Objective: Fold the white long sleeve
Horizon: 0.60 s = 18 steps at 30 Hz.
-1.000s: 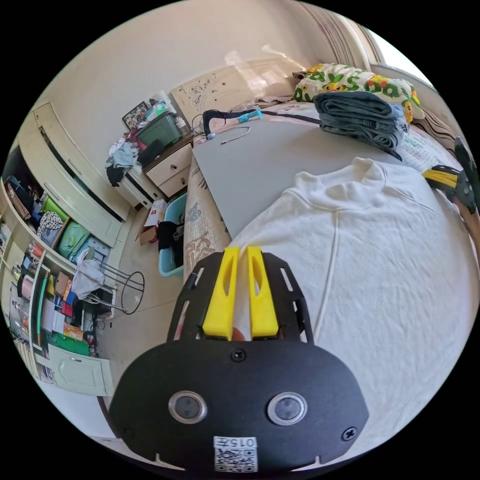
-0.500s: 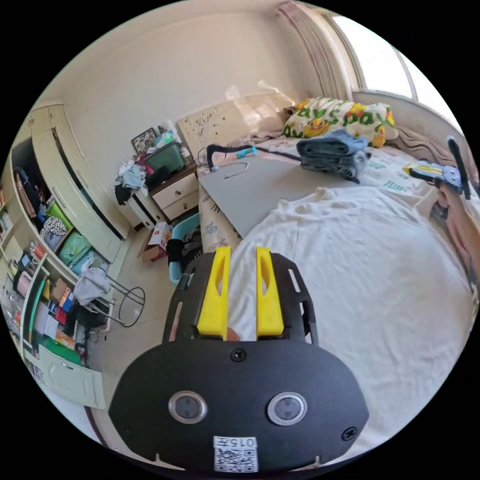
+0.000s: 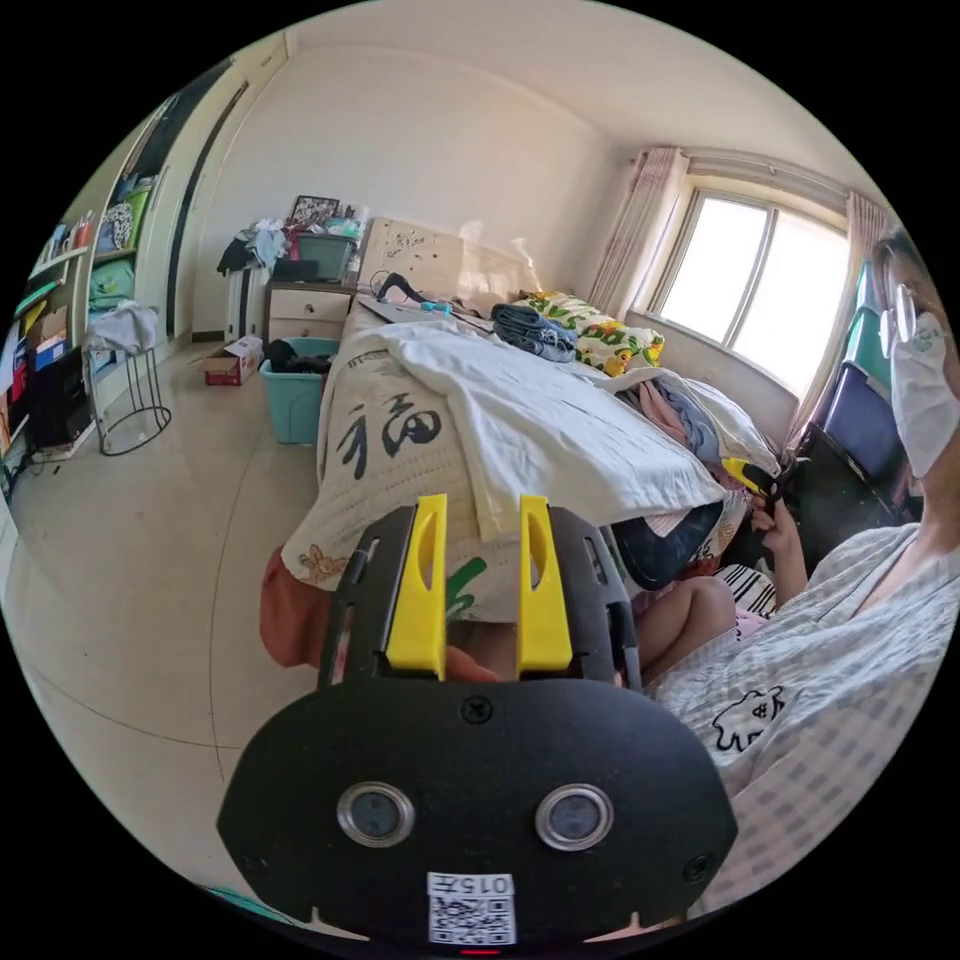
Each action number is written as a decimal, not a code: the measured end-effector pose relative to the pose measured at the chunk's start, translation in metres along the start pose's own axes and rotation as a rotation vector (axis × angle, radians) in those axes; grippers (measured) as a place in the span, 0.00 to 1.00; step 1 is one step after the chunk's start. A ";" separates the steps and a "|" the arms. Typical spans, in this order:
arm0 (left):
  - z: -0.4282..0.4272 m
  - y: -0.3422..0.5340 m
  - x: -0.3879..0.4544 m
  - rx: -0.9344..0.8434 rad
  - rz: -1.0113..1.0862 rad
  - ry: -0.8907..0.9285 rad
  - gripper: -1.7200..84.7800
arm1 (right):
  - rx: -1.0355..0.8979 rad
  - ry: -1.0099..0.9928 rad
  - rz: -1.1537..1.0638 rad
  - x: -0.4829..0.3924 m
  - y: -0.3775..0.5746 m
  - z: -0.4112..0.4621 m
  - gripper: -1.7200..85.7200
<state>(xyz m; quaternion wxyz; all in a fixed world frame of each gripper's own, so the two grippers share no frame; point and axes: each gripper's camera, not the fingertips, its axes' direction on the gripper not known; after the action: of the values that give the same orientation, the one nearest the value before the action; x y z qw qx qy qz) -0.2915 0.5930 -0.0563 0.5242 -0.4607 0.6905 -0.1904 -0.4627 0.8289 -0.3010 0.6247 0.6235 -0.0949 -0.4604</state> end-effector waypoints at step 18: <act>-0.021 0.042 -0.038 0.089 -0.018 0.080 0.04 | -0.071 0.111 0.094 0.002 -0.047 -0.085 0.06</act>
<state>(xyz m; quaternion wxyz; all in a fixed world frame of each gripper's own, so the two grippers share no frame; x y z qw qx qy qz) -0.3277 0.6414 -0.0592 0.5146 -0.4351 0.6975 -0.2438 -0.4244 0.8962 -0.3600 0.6716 0.6205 -0.0731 -0.3983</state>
